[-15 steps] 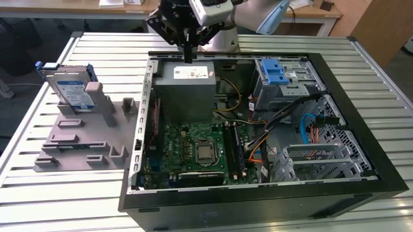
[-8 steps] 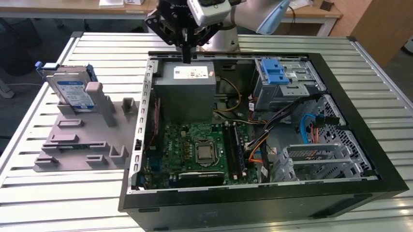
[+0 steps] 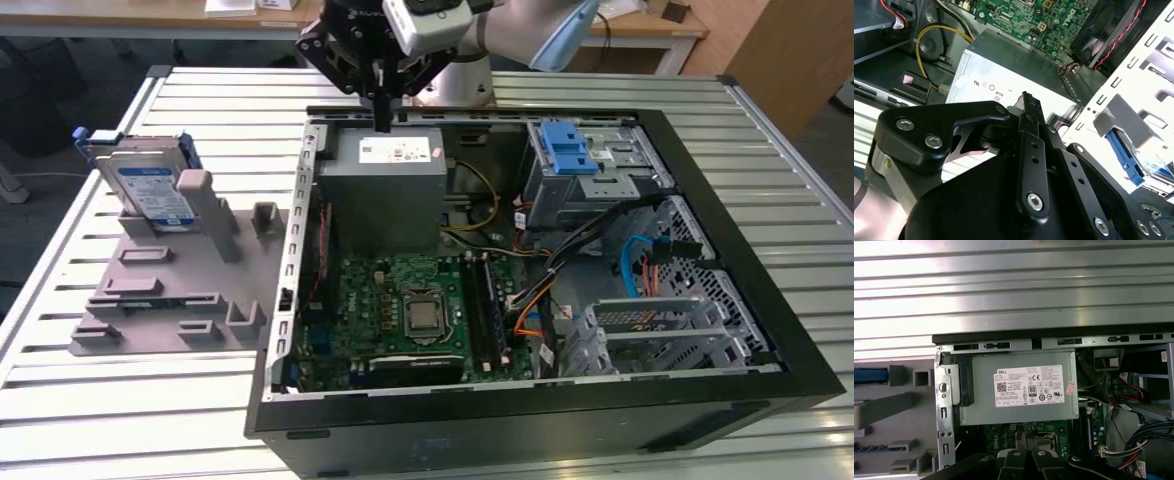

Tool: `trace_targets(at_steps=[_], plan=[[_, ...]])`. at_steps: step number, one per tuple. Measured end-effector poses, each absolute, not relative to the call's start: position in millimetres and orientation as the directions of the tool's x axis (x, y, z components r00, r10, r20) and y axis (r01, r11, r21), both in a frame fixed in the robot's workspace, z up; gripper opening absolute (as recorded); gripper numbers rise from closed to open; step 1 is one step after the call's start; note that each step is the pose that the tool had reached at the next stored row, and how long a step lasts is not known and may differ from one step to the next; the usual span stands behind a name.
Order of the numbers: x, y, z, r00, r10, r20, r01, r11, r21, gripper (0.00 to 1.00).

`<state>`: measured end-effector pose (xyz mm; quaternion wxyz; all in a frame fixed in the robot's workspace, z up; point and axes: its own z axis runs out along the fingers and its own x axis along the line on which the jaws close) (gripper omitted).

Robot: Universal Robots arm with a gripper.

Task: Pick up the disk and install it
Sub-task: 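Reach for the disk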

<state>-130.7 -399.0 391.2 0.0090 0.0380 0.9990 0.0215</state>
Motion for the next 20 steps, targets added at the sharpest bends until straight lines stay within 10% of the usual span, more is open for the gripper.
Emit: trace_targets(at_steps=[20], plan=[[-141.4, -398.9, 388.1, -0.997, 0.076, -0.007, 0.076, 0.996, 0.043, 0.11]])
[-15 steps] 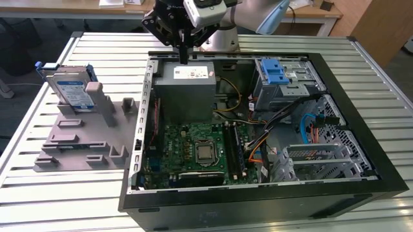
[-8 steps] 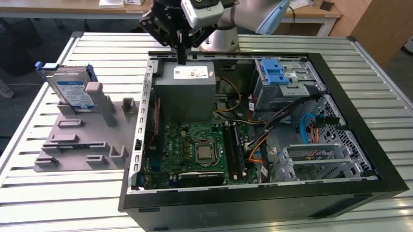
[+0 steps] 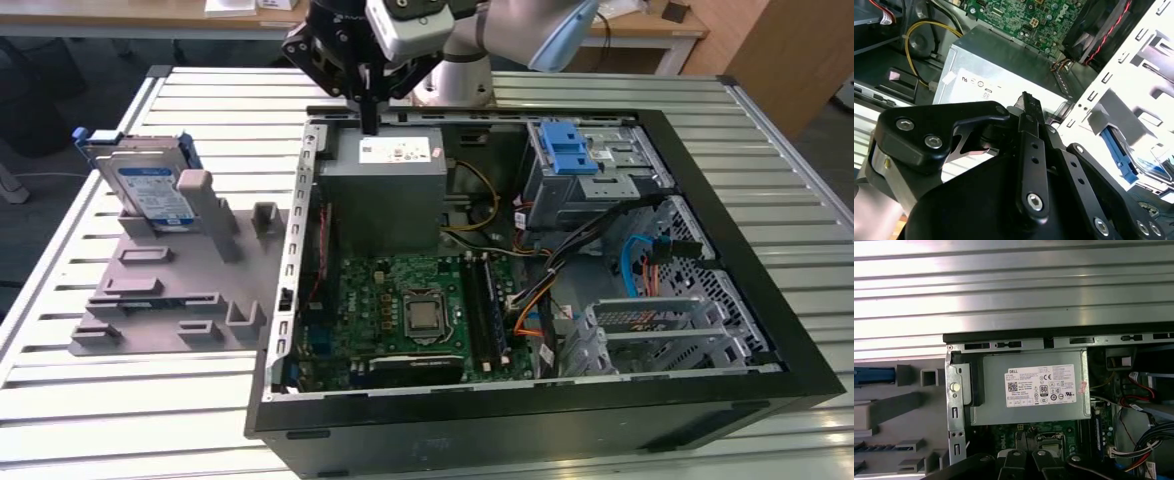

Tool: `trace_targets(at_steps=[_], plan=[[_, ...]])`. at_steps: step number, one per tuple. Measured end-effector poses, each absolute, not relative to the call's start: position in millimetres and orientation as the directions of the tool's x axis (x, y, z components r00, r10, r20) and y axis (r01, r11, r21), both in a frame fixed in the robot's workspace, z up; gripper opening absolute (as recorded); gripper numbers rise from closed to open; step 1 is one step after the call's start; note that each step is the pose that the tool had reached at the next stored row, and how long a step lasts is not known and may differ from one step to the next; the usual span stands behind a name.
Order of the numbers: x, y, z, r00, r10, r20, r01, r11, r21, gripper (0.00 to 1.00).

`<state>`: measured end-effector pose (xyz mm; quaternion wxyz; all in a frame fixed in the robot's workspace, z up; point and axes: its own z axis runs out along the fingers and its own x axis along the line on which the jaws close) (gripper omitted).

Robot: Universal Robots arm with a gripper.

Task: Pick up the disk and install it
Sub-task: 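Reach for the disk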

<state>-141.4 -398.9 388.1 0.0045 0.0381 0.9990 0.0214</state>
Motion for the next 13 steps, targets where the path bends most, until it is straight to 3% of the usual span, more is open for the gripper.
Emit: trace_targets(at_steps=[13], plan=[[-161.2, -398.4, 386.4, -0.997, 0.076, -0.005, 0.076, 0.996, 0.043, 0.11]])
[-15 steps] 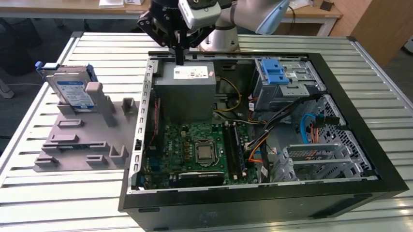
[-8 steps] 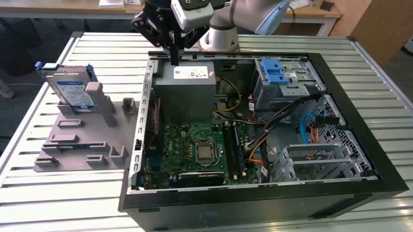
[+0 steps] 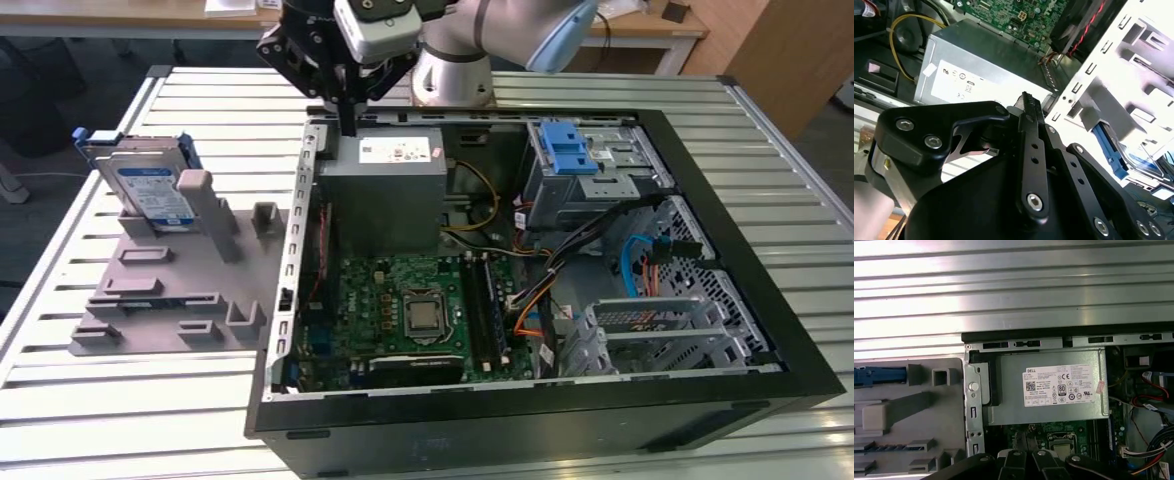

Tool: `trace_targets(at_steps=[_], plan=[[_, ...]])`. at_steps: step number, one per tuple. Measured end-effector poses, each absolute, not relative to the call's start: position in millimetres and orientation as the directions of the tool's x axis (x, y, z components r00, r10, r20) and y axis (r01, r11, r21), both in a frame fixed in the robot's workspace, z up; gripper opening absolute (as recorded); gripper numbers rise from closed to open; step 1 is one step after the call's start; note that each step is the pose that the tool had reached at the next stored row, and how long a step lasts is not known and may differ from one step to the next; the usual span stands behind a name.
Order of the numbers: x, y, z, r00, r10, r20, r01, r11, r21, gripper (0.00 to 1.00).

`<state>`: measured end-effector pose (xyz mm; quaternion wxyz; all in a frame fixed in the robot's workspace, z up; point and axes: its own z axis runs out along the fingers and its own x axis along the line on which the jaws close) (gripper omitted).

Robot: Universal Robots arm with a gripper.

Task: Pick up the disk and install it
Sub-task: 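Reach for the disk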

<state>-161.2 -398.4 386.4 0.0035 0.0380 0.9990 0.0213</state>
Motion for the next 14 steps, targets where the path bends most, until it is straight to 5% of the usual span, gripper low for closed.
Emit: trace_targets(at_steps=[14], plan=[[-175.5, -397.7, 385.0, -0.997, 0.076, -0.004, 0.076, 0.996, 0.043, 0.11]])
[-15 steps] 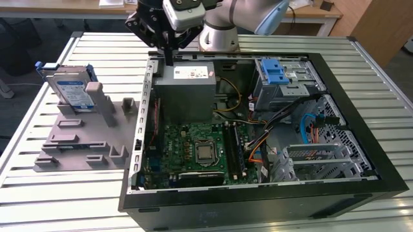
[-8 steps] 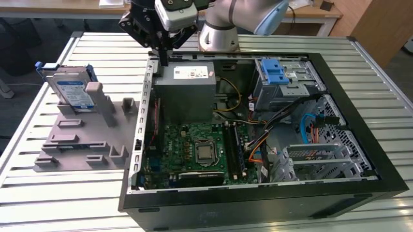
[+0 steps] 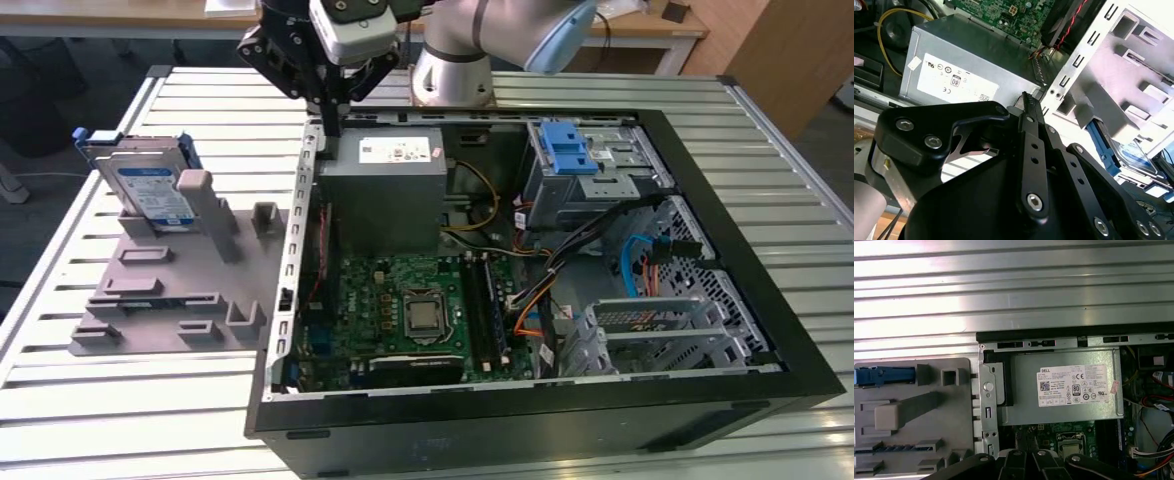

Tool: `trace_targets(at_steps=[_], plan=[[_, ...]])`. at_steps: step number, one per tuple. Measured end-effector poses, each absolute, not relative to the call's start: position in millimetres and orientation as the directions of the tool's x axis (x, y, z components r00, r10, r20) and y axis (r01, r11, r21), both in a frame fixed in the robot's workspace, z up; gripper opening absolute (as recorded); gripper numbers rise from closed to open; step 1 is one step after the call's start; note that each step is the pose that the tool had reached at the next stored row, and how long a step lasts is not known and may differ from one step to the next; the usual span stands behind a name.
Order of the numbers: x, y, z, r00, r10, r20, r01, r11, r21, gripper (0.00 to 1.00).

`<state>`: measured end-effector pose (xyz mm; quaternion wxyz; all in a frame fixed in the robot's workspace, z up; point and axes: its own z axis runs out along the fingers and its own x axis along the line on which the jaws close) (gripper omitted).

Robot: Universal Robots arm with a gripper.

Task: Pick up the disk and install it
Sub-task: 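Reach for the disk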

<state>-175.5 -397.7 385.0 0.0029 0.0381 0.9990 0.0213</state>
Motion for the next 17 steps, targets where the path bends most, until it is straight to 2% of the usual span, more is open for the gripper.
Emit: trace_targets(at_steps=[17], plan=[[-186.8, -397.4, 383.0, -0.997, 0.076, 0.000, 0.076, 0.996, 0.043, 0.11]])
